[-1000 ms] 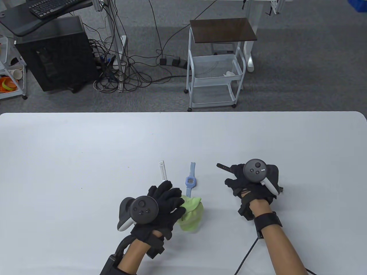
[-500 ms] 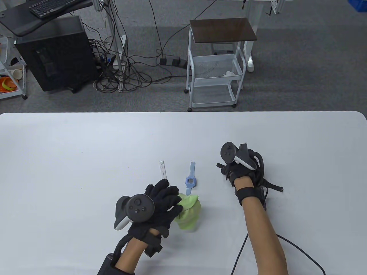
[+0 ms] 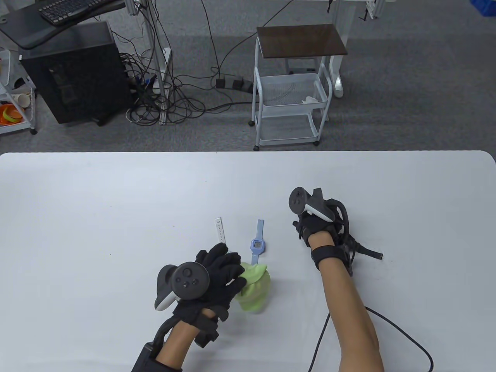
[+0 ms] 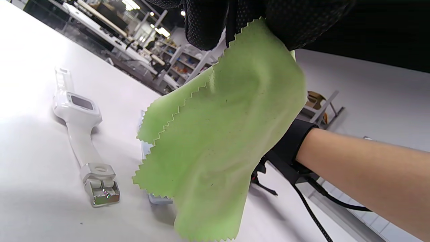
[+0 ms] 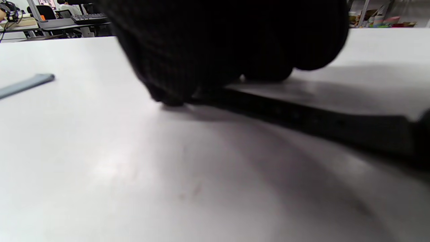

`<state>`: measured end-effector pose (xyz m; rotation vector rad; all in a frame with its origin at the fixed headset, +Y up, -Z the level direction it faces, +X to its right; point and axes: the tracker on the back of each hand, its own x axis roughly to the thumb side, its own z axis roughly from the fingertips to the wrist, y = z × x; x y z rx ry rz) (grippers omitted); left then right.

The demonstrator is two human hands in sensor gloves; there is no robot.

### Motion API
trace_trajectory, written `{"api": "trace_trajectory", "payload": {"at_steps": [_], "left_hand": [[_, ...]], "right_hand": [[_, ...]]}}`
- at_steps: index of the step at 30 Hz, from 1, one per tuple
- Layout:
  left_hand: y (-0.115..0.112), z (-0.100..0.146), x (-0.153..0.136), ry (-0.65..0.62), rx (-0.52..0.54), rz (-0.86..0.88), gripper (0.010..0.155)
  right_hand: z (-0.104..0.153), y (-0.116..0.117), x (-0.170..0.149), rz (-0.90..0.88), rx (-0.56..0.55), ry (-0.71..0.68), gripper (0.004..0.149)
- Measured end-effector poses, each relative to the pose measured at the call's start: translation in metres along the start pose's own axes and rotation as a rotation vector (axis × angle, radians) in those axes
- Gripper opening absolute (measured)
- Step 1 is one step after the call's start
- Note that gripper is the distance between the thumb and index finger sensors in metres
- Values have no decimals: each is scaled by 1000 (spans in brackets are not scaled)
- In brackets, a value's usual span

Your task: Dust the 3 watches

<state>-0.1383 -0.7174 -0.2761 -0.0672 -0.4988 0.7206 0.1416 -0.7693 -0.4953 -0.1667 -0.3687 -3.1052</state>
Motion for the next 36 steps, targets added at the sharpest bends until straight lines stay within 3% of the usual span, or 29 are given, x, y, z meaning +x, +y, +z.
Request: {"api": "trace_trajectory", "payload": {"at_steps": [20,36], "left_hand": [[0,-1,-2,13,-14,2,45],[-1,-2,-7,18,-14,56,45]], "right_hand": [[-2,2,-7,-45,-16,3,33],[9,-1,-15,-71,-58,-34,34]]}}
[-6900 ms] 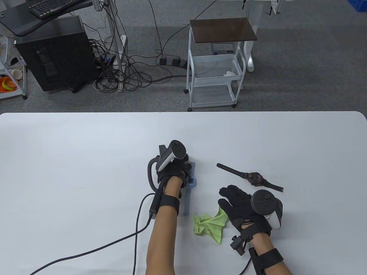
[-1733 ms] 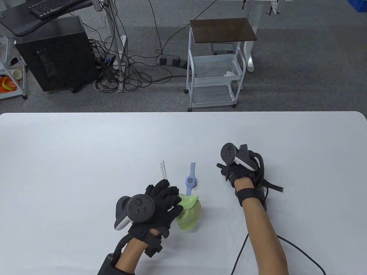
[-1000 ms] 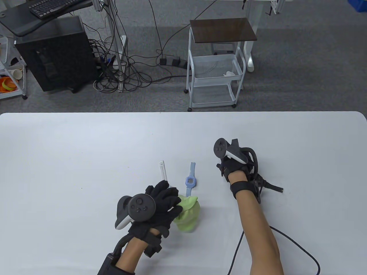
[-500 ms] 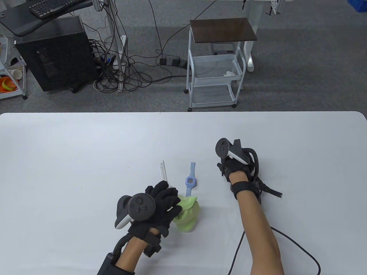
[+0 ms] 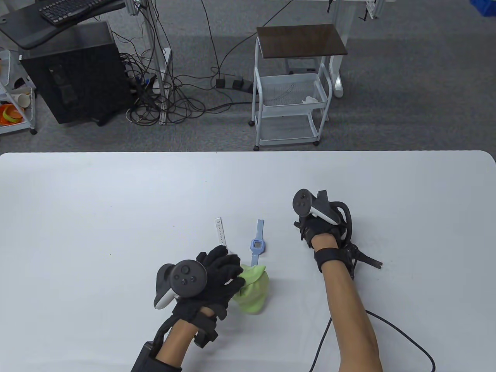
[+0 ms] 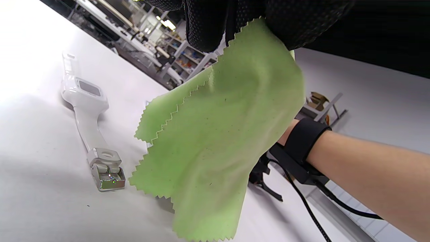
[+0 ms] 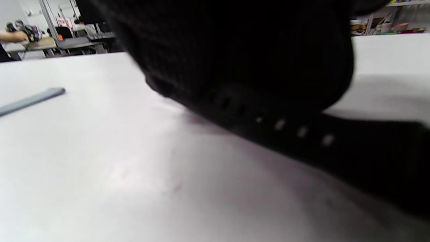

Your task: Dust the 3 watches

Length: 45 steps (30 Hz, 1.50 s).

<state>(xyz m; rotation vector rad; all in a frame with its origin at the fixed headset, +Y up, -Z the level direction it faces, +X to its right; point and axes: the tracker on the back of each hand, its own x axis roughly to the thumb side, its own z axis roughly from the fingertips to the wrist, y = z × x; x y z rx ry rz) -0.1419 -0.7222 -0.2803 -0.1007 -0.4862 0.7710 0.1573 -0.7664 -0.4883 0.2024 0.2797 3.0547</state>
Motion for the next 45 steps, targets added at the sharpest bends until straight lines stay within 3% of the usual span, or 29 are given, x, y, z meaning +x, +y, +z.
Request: {"api": "trace_trajectory", "payload": {"at_steps": [7,12,18,37,41,45], "left_hand": [[-1,0,1,-8,-2,6,45],[-2,0,1,-15,-5,8,45],[-3,0,1,-24,4,25,45],[2,3,-5,-27,30,70,45],[3,4,-6,-26,40,76,45],[3,4,-6,-28,42,84,45]], "right_hand": [[20,-21,-13,-144,-92,-66,35],[42,-45,-18,-253,-169,-142,36],[72,-57,-14,-343,-259,-253,37],[166,-68,30,-750,-527,-524,39],[180,-79,46,-777,-554,-567,39],[189,-88,59,-876,-513,-589,39]]}}
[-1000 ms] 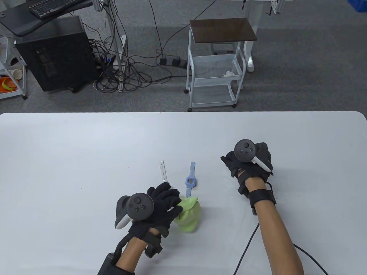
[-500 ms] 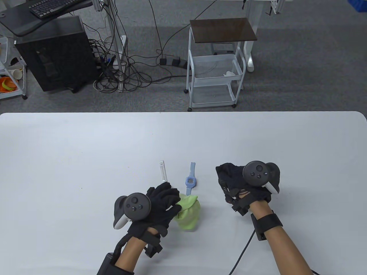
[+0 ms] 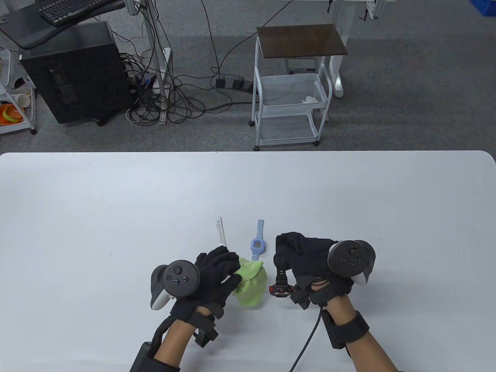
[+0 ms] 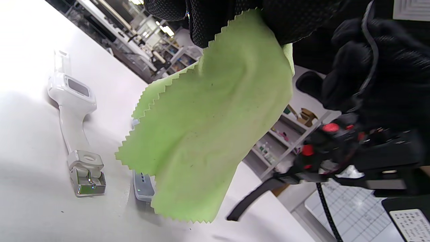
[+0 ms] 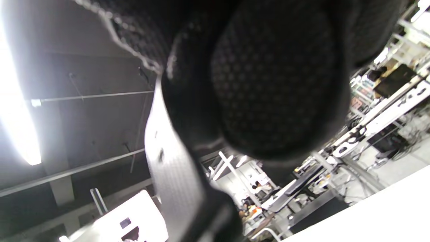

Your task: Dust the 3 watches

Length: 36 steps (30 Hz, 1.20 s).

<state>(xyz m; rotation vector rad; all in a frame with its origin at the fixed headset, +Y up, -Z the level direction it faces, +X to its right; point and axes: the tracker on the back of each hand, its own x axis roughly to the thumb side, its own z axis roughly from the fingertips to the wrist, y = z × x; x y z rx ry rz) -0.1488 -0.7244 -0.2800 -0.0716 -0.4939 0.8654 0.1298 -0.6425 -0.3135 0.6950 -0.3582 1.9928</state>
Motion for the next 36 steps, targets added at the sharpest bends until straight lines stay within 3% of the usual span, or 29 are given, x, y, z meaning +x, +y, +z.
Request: {"api": "trace_trajectory", "payload": {"at_steps": [8,15,24,30,36], "left_hand": [[-9,-3,3,-38,-68,57,45],[-30,-8,11,-102,-201,244,46],[-57,-12,1,-118,-473,717,54],[-56,-15,5,-157,-510,503,64],[-63,-14,6,-132,-430,454,71]], "right_hand": [[-5,15,16,-144,68,18,40],[-5,4,10,-196,-4,34,40],[-4,-12,2,-188,-68,71,40],[-3,-14,-2,-189,-98,94,40],[-2,-12,-1,-218,-118,102,40]]}}
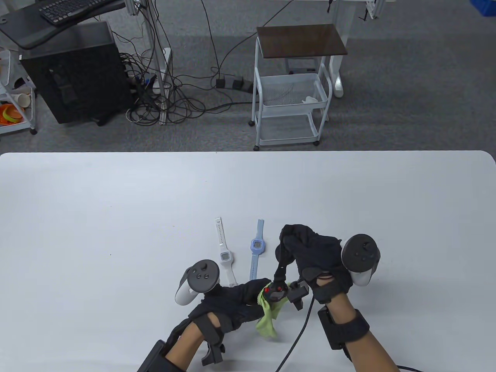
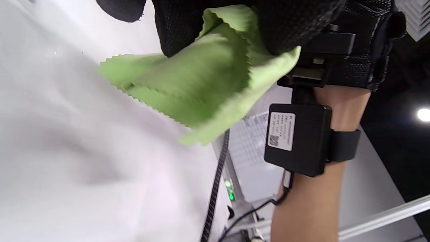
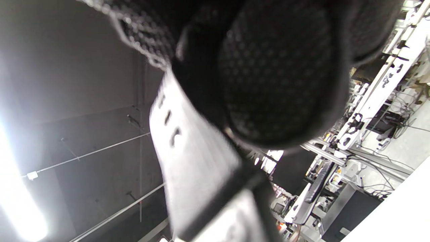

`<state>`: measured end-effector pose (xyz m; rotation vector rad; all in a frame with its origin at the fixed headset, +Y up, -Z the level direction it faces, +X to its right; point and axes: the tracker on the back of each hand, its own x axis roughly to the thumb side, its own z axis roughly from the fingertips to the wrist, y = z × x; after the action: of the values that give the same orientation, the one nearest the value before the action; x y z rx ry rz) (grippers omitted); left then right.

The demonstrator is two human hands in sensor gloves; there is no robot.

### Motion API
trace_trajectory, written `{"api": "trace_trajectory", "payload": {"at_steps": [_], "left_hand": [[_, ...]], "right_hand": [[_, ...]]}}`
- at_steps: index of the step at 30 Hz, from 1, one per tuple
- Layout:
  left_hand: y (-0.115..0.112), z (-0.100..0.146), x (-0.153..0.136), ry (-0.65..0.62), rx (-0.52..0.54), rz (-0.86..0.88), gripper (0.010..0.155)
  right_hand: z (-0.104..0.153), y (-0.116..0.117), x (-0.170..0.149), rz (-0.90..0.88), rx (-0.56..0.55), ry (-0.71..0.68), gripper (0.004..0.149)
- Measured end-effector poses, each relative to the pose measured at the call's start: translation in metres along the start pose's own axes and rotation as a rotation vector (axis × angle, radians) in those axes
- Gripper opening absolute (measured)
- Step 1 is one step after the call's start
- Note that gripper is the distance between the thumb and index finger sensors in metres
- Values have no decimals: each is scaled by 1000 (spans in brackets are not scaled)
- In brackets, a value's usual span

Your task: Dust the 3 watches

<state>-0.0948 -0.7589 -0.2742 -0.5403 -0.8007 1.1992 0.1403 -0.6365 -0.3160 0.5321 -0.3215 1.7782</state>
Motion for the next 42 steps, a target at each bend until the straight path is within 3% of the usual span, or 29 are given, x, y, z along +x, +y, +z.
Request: {"api": "trace_trajectory", "payload": {"at_steps": [11,15,24,26,28,33,42], "left_hand": [[-4,4,5,-9,250,-68,57],[-6,4,5,-43,253,-20,53],[-2,4,5,-16,287,-103,54],[-2,4,3,-28,244,-71,63],[0,5,1,-56,231,-40,59],[0,7,5,-86,274,-57,50],[7,15,16,-85,357,-186,50]], "right_hand": [[1,-3,-1,-88,-60,14,40],[1,-6,-2,-84,-76,9,40],[0,-6,-3,-98,-68,-5,40],[1,-5,-4,-88,-72,-5,40],[1,-6,-5,-99,-79,1,40],[0,-13,-6,-140,-114,7,40],[0,-16,-7,-158,-128,2,39]]}}
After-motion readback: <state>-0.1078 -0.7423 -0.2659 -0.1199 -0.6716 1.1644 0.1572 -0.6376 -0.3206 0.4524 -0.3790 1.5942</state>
